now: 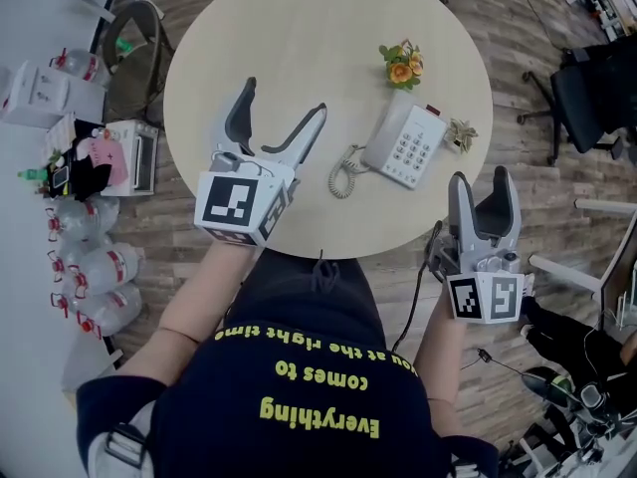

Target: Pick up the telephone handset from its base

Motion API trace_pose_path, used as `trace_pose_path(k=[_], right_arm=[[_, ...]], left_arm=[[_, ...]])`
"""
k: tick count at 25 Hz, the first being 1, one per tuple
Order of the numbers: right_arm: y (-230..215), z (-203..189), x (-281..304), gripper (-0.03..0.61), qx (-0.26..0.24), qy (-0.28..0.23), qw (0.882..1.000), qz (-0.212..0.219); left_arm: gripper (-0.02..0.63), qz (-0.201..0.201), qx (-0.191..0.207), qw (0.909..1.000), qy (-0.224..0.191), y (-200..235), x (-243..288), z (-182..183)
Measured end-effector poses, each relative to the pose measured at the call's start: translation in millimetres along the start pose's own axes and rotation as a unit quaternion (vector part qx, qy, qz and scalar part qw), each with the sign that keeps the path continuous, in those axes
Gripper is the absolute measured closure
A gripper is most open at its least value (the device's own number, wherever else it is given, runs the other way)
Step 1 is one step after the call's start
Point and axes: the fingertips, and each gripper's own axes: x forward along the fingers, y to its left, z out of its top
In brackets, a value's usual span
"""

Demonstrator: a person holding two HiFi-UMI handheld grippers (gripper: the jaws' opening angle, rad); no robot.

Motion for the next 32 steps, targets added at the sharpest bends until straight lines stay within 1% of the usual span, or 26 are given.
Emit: trace_pose_path(k=[3,8,14,17,20,25,32], right_arm=[[-4.3,-5.0,3.0,0.262,0.004,0.002,1.000,-0.010],[-10.8,-15.1,7.4,0.265,0.009,0.007,1.000,-0.015],[-25.9,-37.1,11.0,0.268,0.022,0.022,0.999,-0.027],[-33.0,-47.7,12.5,0.270,0.028,0.029,0.999,-0.033],[-41.0,-55.5,11.2,0.272,0.031,0.035,0.998,-0.044],[-56.8,-74.1,5.2,0.275,0.037,0.051,0.996,-0.062],[-72.1,-92.6,-0.6,0.275,0.052,0.064,0.994,-0.076]], left_arm=[[0.187,-0.011,-0.005,0.9999,0.005,-3.7,10.7,-6.8],[0.187,-0.022,-0.008,0.9996,0.013,-10.7,28.1,-18.5],[0.187,-0.045,-0.006,0.9984,0.033,-30.8,51.3,-44.1],[0.187,-0.061,0.002,0.9969,0.050,-47.8,67.1,-68.5],[0.187,-0.075,-0.003,0.9944,0.075,-64.5,82.9,-94.4],[0.187,-0.085,-0.013,0.9912,0.101,-88.8,106.6,-129.1],[0.189,-0.097,-0.018,0.9830,0.154,-114.4,135.0,-184.7]])
